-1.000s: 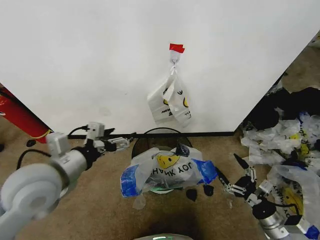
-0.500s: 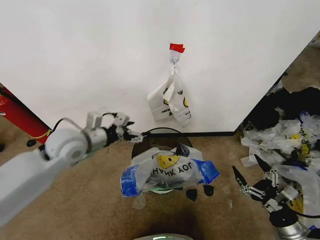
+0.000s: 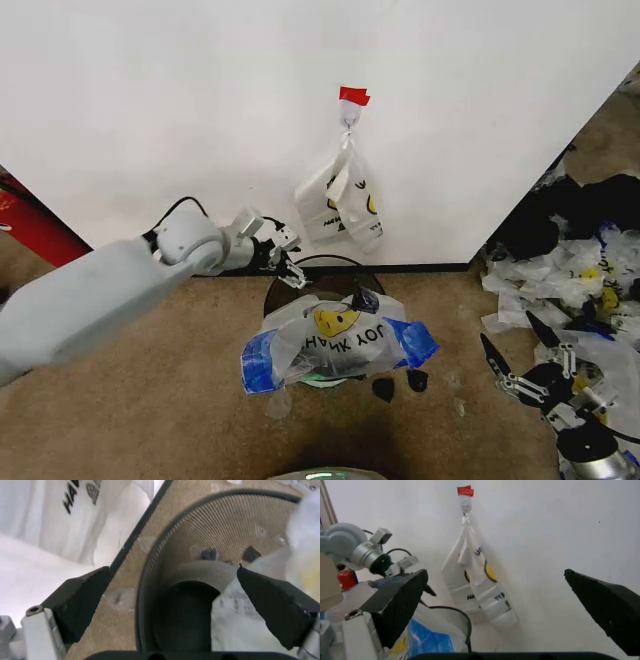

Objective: Pick up the garbage bag from the wall and place it over the trash bin.

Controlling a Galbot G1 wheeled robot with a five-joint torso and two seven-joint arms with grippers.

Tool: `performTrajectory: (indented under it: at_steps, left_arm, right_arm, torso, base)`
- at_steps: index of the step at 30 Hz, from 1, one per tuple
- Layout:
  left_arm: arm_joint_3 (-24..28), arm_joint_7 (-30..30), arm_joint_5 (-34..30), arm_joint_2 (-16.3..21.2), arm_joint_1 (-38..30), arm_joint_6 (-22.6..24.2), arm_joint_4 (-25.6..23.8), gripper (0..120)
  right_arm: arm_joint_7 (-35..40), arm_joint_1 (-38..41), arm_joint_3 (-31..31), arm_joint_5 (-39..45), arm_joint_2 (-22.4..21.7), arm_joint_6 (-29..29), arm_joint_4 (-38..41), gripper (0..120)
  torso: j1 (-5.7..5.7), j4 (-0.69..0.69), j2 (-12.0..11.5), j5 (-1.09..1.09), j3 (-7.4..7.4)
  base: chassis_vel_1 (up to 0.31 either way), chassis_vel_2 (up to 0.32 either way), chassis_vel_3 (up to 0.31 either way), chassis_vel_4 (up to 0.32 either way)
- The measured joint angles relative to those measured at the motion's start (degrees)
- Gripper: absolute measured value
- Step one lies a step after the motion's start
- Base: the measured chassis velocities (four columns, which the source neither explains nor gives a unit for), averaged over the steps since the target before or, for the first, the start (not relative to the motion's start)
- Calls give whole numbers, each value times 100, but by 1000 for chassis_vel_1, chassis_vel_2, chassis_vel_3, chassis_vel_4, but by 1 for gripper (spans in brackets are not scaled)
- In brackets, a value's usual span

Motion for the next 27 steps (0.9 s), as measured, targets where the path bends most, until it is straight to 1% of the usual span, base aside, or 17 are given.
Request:
performTrajectory:
  at_steps: [3,8,11,12,13,15,17,19,20,21,22,24,26,27]
  left_arm:
    - [158,74,148,-170,-110,-76,271,100]
    - [332,249,310,-298,-154,-103,546,99]
    - [418,402,535,-381,-128,-102,758,90]
    - [426,406,542,-401,-121,-102,798,87]
    - [426,406,542,-401,-121,-102,798,87]
    - [435,409,530,-451,-111,-98,882,79]
    - [445,385,494,-460,-102,-112,862,69]
    - [451,371,481,-459,-97,-115,840,67]
    - [458,347,458,-458,-82,-117,782,60]
    - [460,337,444,-459,-77,-117,755,59]
    - [467,317,408,-464,-74,-112,721,52]
    - [520,308,375,-488,-103,-103,738,44]
    - [586,302,353,-513,-155,-97,790,38]
    - [586,302,353,-513,-155,-97,790,38]
  right_arm:
    - [0,-13,0,-19,18,-23,10,100]
    - [4,-15,26,-34,26,-50,28,100]
    - [-2,-28,30,-40,48,-53,21,100]
    - [-10,-29,27,-41,58,-53,12,100]
    - [-10,-29,27,-41,58,-53,12,100]
    - [-22,-34,-7,-24,111,-74,9,100]
    - [-8,-29,-33,-35,175,-113,20,100]
    - [-8,-17,-36,-53,197,-119,18,100]
    - [-10,9,-49,-95,237,-121,4,100]
    - [-11,16,-61,-116,259,-122,-1,100]
    - [-12,24,-90,-146,291,-122,-5,100]
    - [-14,25,-123,-178,311,-122,-9,100]
    - [-17,26,-134,-209,316,-114,-25,100]
    - [-17,26,-134,-209,316,-114,-25,100]
  torso:
    - [0,0,0,0,-1]
    - [0,1,0,0,-1]
    - [0,2,0,0,-1]
    - [0,1,0,-1,0]
    - [0,1,0,-1,0]
    - [0,1,0,-1,-1]
    - [0,0,0,0,-1]
    - [0,0,0,-1,-1]
    - [0,1,0,-1,-1]
    - [0,1,0,-1,-1]
    - [0,1,0,-1,-1]
    - [0,1,0,-1,-1]
    - [0,1,0,-1,-1]
    - [0,1,0,-1,-1]
  base:
    - [0,0,0,0]
    - [0,0,0,0]
    - [0,0,0,0]
    - [0,0,0,0]
    - [0,0,0,0]
    - [0,0,0,0]
    - [0,0,0,0]
    - [0,0,0,0]
    - [0,0,0,0]
    - [0,0,0,0]
    - [0,0,0,0]
    - [0,0,0,0]
    - [0,0,0,0]
    - [0,0,0,0]
